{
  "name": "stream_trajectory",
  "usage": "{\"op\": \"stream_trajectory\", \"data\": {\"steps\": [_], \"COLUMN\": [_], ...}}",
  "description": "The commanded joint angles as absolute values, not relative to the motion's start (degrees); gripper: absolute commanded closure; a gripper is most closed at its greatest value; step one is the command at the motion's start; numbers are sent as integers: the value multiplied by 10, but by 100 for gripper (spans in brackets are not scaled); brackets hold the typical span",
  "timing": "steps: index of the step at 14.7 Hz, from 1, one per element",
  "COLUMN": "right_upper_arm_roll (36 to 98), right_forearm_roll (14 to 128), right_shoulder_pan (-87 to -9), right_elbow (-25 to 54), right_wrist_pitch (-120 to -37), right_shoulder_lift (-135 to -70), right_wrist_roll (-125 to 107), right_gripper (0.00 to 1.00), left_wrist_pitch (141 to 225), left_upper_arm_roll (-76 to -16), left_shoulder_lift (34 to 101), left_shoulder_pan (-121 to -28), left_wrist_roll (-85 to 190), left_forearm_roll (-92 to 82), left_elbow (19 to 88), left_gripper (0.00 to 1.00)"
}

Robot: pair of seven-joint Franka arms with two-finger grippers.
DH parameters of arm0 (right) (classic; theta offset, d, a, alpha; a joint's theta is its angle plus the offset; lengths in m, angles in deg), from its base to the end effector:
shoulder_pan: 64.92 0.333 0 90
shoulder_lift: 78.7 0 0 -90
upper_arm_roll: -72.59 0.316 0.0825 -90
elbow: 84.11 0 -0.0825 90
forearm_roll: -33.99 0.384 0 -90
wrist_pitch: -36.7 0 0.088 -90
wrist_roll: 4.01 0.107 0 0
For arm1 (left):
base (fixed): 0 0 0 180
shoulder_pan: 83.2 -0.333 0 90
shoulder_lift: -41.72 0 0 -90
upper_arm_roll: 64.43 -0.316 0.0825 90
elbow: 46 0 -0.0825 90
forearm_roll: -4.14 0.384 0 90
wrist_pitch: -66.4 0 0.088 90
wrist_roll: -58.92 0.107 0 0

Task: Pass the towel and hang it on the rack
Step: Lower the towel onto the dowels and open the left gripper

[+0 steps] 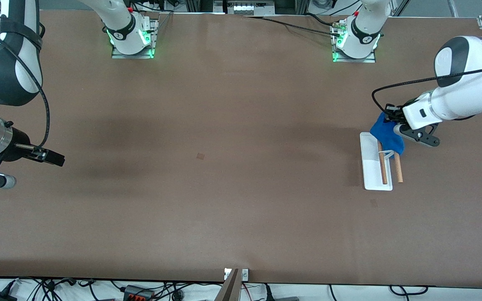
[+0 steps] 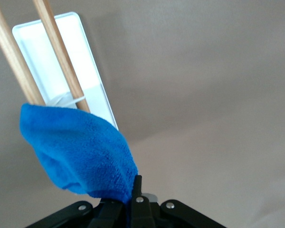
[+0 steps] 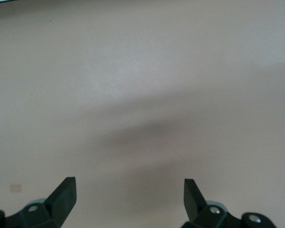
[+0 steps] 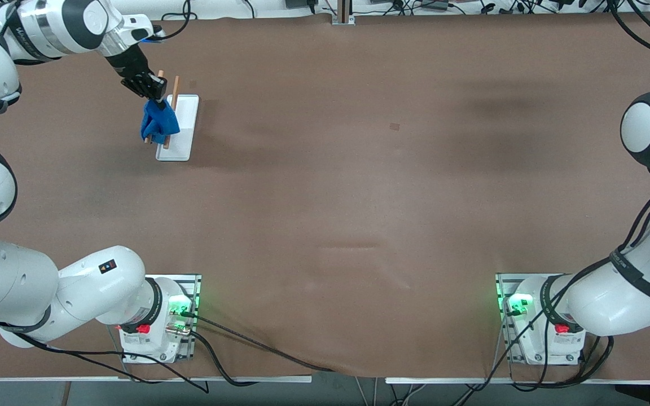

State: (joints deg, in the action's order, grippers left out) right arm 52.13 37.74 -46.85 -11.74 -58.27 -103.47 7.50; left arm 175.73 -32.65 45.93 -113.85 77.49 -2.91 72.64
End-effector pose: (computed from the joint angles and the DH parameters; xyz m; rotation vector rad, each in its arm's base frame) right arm 0.6784 0.0270 0.5229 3.0405 -0.3346 -0.0081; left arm 0.5329 -0.0167 0.3851 2.9133 -0.4299 -0.2969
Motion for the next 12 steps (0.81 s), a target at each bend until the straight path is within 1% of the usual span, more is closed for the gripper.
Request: {"op": "stream_trajectory", "data": {"steps": [1,4,5,6,7,8,9,10,11,12], "right_upper_arm_roll": [537,540,550,566,584,606,621,630,638,650], "right_forearm_roll": [370,371,372,372,372,372,371,371,370,369], "right_shoulder_pan": [-472,-483,-495,-512,-531,-555,-574,-587,-598,-613], "right_elbow": [-95,-82,-82,-82,-82,-77,-74,-69,-62,-54], "right_wrist_pitch": [-607,-623,-623,-623,-623,-623,-623,-623,-622,-623], "right_shoulder_lift": [-1022,-1013,-1008,-1005,-999,-991,-981,-973,-962,-951], "right_wrist_roll": [77,75,74,72,65,57,51,49,46,30], "right_gripper": [0,0,0,0,0,0,0,0,0,0], "left_wrist_pitch": [1794,1834,1845,1851,1851,1849,1846,1844,1842,1833], "left_upper_arm_roll": [-312,-312,-312,-313,-313,-312,-310,-310,-310,-310], "left_shoulder_lift": [488,516,526,534,538,539,538,539,539,537], "left_shoulder_pan": [-1142,-1142,-1142,-1142,-1142,-1141,-1140,-1140,-1140,-1140], "left_wrist_roll": [756,755,756,756,754,735,726,725,724,724], "left_forearm_roll": [-30,-30,-28,-28,-28,-25,-25,-25,-25,-25], "left_elbow": [727,729,729,729,727,725,723,720,719,717], "left_gripper": [98,98,97,93,85,72,63,51,43,39]}}
